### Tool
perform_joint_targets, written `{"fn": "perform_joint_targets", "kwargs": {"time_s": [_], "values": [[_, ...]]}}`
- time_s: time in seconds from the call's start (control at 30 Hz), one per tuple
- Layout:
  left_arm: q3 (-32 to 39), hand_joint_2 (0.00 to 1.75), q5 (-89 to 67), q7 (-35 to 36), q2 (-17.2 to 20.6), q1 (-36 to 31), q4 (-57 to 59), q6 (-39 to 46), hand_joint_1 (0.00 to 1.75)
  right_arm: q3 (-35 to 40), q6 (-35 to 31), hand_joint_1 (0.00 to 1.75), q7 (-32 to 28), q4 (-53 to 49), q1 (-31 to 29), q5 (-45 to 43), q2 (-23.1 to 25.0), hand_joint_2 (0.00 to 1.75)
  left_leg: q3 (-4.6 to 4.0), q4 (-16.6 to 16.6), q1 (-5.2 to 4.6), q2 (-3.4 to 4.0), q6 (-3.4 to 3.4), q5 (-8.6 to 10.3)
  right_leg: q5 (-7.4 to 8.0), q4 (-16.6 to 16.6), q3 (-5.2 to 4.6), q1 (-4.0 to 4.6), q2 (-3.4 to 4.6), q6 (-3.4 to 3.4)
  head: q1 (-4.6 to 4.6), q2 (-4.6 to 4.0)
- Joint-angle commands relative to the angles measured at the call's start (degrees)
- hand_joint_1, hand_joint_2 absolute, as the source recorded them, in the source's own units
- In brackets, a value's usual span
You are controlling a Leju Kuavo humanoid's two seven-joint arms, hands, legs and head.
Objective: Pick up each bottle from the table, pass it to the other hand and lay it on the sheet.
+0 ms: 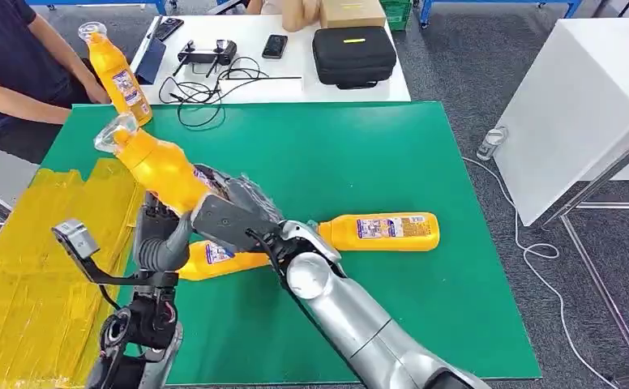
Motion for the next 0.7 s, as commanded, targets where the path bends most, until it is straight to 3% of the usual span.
{"fn": "perform_joint_targets", "kwargs": {"time_s": [0.03, 0.2, 0.4, 0.47, 0.7], "values": [[-0.1, 1.75, -0.9, 0.7, -0.5, -2.4, 1.4, 0.2, 0.0, 1.7, 0.0, 1.75, 0.7, 5.9, -3.5, 0.2, 0.1, 1.75, -0.02, 0.0, 0.01, -0.02, -0.03, 0.0, 0.0, 0.0, 0.0, 0.01, -0.09, 0.05, 0.0, 0.0], [0.0, 1.75, -1.8, 1.4, -1.3, -3.2, 2.0, -0.2, 0.0, 1.7, 0.0, 1.75, 1.6, 11.3, -3.3, 0.0, 0.1, 1.75, 0.05, 0.0, 0.01, -0.1, -0.02, 0.01, -0.02, 0.0, 0.08, 0.02, -0.16, 0.06, -0.02, 0.0], [-0.3, 1.75, -1.9, 1.5, -1.1, -4.2, 2.9, -0.2, 0.0, 7.1, 0.6, 1.75, 3.7, 11.5, -2.3, -2.0, 0.1, 1.75, 0.07, 0.0, 0.03, -0.13, -0.04, 0.01, -0.03, 0.0, 0.13, 0.05, -0.22, 0.08, 0.0, -0.02], [-0.5, 1.75, -2.0, 1.6, -0.9, -3.8, 2.8, 0.0, 0.0, 10.6, 0.4, 1.75, 4.5, 10.0, -1.8, -2.6, 0.1, 1.75, 0.07, 0.0, 0.04, -0.13, -0.05, -0.01, -0.05, 0.0, 0.13, 0.05, -0.24, 0.08, 0.0, 0.0], [0.1, 1.75, -1.3, 1.5, -0.4, -0.8, 0.7, 0.5, 0.0, 33.5, -1.2, 1.75, 11.2, 4.6, 0.4, -11.1, 0.1, 1.75, 0.12, 0.0, 0.07, 0.06, -0.07, -0.06, -0.05, 0.0, 0.12, 0.08, -0.04, 0.06, 0.0, 0.0]]}}
